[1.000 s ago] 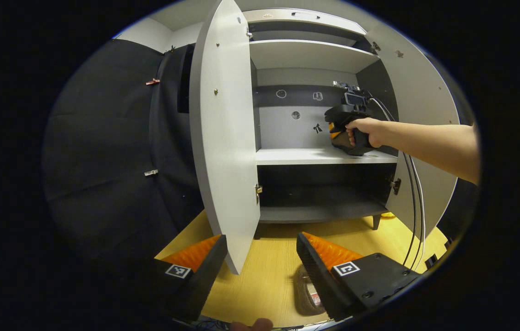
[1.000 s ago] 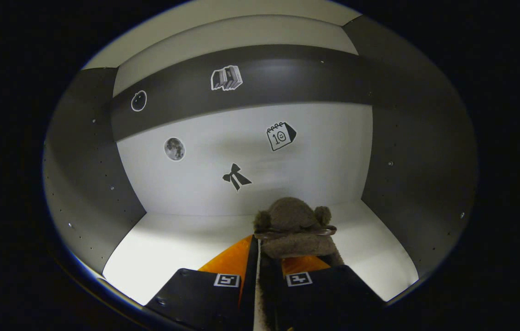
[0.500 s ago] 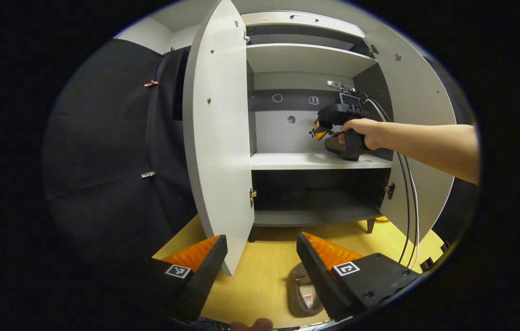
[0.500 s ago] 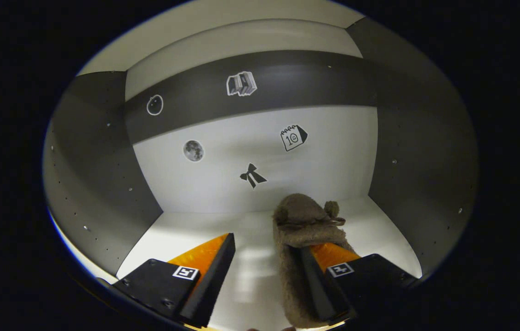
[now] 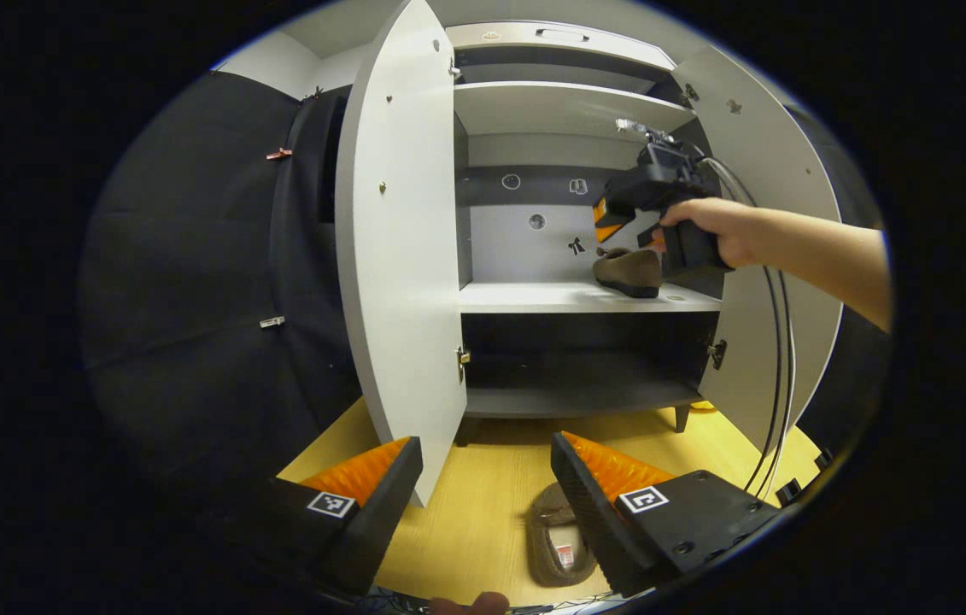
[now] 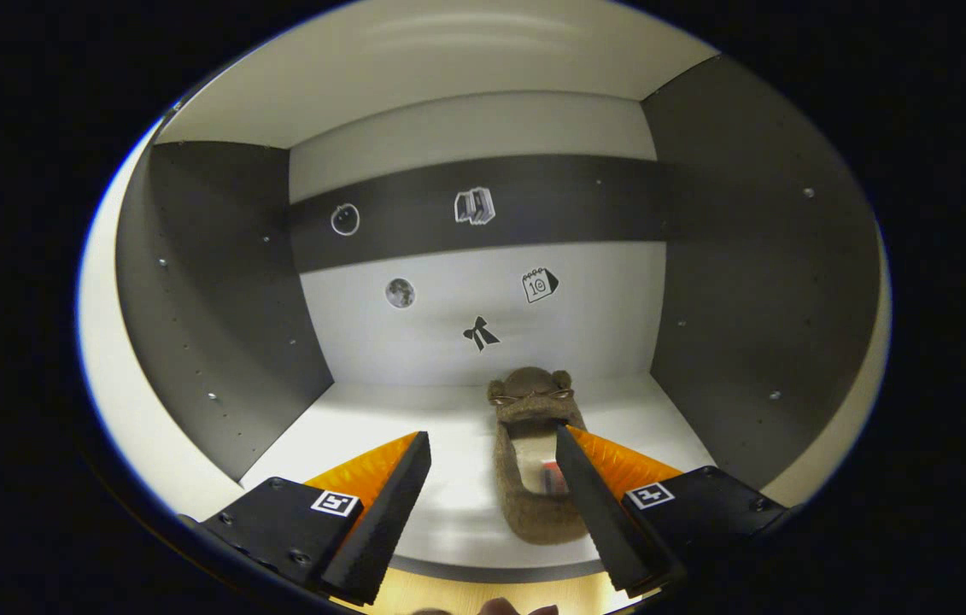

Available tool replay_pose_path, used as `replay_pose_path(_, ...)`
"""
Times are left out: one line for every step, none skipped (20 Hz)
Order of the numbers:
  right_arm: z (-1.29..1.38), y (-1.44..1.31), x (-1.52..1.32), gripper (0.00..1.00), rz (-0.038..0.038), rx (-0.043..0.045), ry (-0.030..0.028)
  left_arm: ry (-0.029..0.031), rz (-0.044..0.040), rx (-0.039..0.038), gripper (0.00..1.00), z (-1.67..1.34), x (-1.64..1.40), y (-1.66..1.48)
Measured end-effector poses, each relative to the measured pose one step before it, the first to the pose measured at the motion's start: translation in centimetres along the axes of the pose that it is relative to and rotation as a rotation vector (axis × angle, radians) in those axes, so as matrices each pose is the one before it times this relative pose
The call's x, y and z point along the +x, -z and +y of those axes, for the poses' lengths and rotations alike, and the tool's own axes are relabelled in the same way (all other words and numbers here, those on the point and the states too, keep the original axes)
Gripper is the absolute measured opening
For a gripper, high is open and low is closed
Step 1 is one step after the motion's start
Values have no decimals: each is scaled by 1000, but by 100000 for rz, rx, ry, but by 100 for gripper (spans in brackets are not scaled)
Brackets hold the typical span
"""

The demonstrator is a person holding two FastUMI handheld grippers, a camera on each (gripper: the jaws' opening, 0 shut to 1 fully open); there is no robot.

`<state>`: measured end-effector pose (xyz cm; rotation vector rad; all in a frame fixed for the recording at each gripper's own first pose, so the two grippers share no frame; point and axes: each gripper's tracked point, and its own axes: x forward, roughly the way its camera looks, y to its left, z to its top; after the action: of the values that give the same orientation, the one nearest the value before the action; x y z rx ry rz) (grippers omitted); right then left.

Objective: Grab one shoe with the right hand and put it into the shoe cabinet, grab the other shoe with the left hand and put it into the shoe cabinet; then close the right door with the right hand and the left door with the left hand.

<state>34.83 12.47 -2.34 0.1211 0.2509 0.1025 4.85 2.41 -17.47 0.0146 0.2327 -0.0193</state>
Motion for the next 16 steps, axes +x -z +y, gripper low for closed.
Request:
replay_pose_path(-30,-479,-1923,98,-2601,-1432,-267,1893,1511,-782,96,-513,222,645)
replay_pose_path(78,-633,-2145,97,-3268,-2297,-608,2261,2198,-677,96,-561,428,690)
replay_pose_path(77,-758,-2218,97,-3517,-2347,-264,2366,2370,-426,96,-544,386,890)
replay_pose_path(163,-761,-2294,98,-3274,-2176,-471,1513,2532,-404,96,-353,543,875)
replay_pose_path(82,-862,-2239,97,-3115,-1491,-251,1455,2894,-302,96,-392,614,1063)
replay_pose_path(-11,-944,-2082,97,-2905,-598,217,930,2945,-452,97,-255,622,988)
replay_pose_path(22,-939,-2081,96,-2309,83,-468,1286,3283,-81,97,-377,529,1502)
replay_pose_path(-136,-817,-1926,96,-1820,469,-186,1094,3424,198,97,-342,602,1288)
replay_pose_path(-182,-849,-1797,94,-1447,119,-179,770,3505,286,97,-241,655,1470)
replay_pose_path(-341,-734,-1815,94,-1447,206,167,1586,2578,176,96,-415,684,1259)
replay_pose_path(-492,-696,-1666,94,-1179,664,878,1745,3194,844,95,-381,639,1530)
replay_pose_path(-214,-591,-1559,94,-1196,1749,220,1070,2558,2132,92,-194,638,1458)
replay_pose_path(-229,-289,-1623,94,-179,2246,419,264,2344,3115,90,150,975,1131)
replay_pose_path(-455,-207,-1557,94,-155,1612,802,192,2334,4091,86,-18,1092,967)
replay_pose_path(-851,-202,-1421,94,-127,591,1473,132,1766,3622,84,-117,1179,805)
replay_pose_path(-878,-327,-1116,94,-758,-951,1601,-99,1308,2119,81,114,1178,593)
